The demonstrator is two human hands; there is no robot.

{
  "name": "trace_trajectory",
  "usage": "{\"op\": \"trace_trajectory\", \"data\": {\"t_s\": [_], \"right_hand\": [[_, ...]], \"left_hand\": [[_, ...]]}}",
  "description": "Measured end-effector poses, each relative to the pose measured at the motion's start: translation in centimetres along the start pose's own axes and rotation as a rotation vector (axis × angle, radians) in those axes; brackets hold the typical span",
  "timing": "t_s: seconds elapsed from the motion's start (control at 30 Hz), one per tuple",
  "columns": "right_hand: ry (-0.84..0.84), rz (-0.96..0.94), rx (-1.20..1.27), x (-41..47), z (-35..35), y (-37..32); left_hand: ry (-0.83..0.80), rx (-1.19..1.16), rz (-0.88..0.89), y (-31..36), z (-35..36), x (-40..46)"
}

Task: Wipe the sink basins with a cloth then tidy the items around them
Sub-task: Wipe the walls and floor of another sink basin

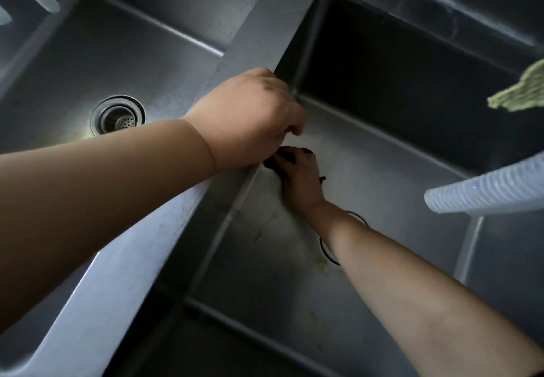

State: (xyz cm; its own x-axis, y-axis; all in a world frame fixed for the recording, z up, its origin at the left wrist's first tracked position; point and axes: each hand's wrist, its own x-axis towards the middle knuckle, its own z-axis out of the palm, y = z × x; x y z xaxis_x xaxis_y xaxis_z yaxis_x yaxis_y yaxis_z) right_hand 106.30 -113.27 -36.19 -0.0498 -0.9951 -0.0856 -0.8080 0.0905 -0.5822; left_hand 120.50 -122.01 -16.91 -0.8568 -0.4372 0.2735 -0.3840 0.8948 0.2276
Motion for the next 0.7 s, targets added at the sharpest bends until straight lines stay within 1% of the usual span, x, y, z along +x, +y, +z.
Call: {"op": "trace_trajectory", "data": {"t_s": [0.1,0.17,0.2,0.27,0.3,0.37,0.4,0.43,0.5,0.57,0.63,0.7], "right_hand": [[-0.057,0.001,-0.009,-2.1,0.8,-1.0],[-0.012,-0.008,0.035,-4.2,1.2,-2.0],[-0.020,-0.030,0.021,-5.3,1.5,-2.3],[-0.092,-0.084,-0.037,-7.4,2.0,-3.0],[-0.096,-0.081,-0.009,-8.6,2.3,-3.5],[-0.052,0.010,0.104,-10.6,2.4,-4.3],[-0.058,0.006,0.144,-11.6,2.5,-4.6],[-0.103,-0.007,0.149,-12.7,3.0,-4.4],[-0.261,-0.094,0.076,-14.9,3.7,-4.1],[-0.353,-0.092,0.073,-16.8,4.2,-3.7],[-0.373,-0.098,0.071,-17.6,4.1,-3.2],[-0.398,-0.145,0.058,-17.1,3.1,-3.3]], "left_hand": [[0.006,0.003,-0.004,0.0,0.1,-0.1],[0.003,0.001,-0.011,0.1,-0.1,-0.1],[0.000,-0.002,-0.017,0.2,-0.1,0.0],[0.004,0.000,-0.029,0.3,-0.1,0.0],[0.008,0.003,-0.031,0.3,-0.1,0.0],[0.011,-0.001,-0.038,0.4,-0.1,-0.1],[0.009,-0.005,-0.041,0.5,-0.2,0.0],[0.008,-0.006,-0.043,0.6,-0.2,0.0],[0.016,0.000,-0.041,0.6,-0.3,0.0],[0.003,0.011,-0.040,0.5,-0.3,0.0],[-0.011,0.012,-0.039,0.5,-0.3,0.0],[-0.010,0.011,-0.036,0.4,-0.4,0.2]]}}
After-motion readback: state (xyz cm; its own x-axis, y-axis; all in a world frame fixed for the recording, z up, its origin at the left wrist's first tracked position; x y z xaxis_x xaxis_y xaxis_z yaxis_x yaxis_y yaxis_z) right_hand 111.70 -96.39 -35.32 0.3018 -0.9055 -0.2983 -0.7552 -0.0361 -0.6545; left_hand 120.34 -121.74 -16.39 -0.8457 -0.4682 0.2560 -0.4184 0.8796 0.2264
